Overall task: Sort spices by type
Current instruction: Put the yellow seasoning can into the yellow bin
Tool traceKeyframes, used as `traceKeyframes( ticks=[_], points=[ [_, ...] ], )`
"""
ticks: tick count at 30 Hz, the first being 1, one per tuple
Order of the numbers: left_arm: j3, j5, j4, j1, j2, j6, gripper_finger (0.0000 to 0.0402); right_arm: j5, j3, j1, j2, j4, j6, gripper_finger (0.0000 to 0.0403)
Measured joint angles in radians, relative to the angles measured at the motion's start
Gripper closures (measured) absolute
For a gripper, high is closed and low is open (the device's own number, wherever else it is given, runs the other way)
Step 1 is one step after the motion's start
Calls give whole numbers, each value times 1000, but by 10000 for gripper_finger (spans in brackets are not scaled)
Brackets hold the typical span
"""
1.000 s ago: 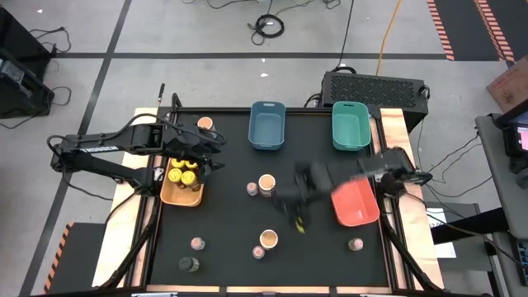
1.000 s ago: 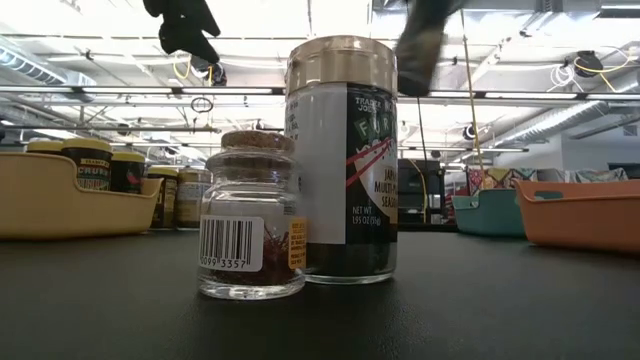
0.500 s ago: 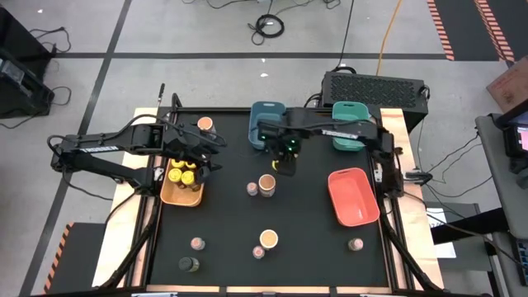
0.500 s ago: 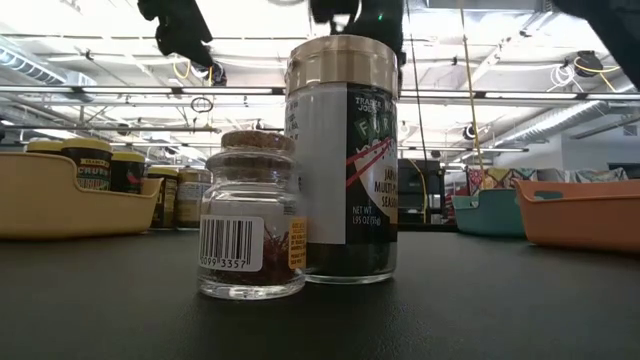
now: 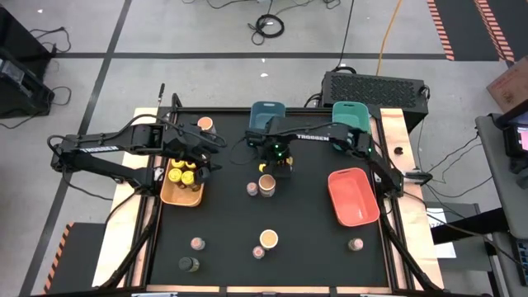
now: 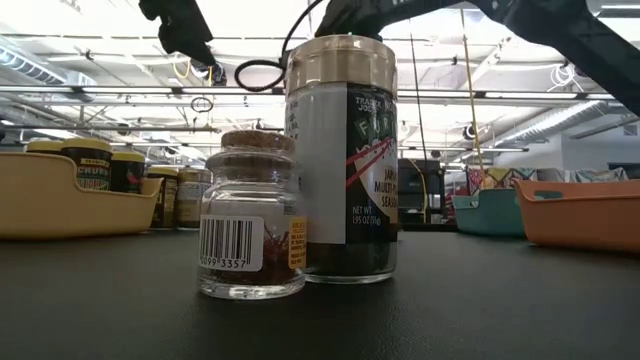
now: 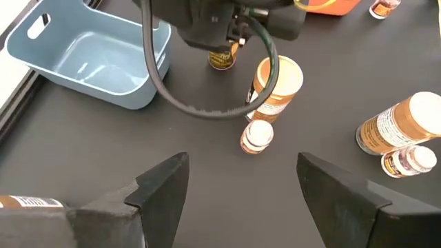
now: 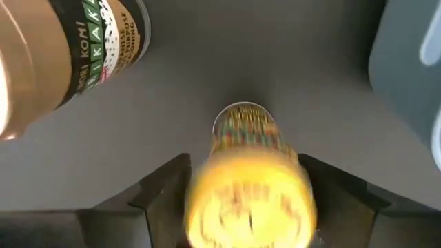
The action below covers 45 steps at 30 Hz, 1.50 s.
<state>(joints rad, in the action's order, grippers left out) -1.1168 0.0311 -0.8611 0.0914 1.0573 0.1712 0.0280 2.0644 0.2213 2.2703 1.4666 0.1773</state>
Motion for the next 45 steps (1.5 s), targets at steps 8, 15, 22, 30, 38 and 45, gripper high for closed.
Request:
traceKeyframes(
  ticks=[8, 15, 22, 30, 38, 45],
  points=[
    [0, 0, 21, 0, 0, -26, 130, -8, 0, 0, -14, -28, 28, 119],
    [0, 0, 57, 0, 4, -64, 130, -45, 0, 9, -92, -22, 91, 81],
    [31, -4, 257, 16, 82, -106, 130, -76, 0, 13, -215, 70, -27, 74],
    [6, -48, 528, 71, 343, -234, 130, -123, -158, 12, -519, 100, -172, 74],
    [-119, -260, 754, 127, 658, -314, 130, -212, -660, 13, -984, -206, -292, 74],
    [-301, -312, 777, 152, 876, -389, 130, -209, -906, 12, -1234, -251, -349, 74]
  ],
)
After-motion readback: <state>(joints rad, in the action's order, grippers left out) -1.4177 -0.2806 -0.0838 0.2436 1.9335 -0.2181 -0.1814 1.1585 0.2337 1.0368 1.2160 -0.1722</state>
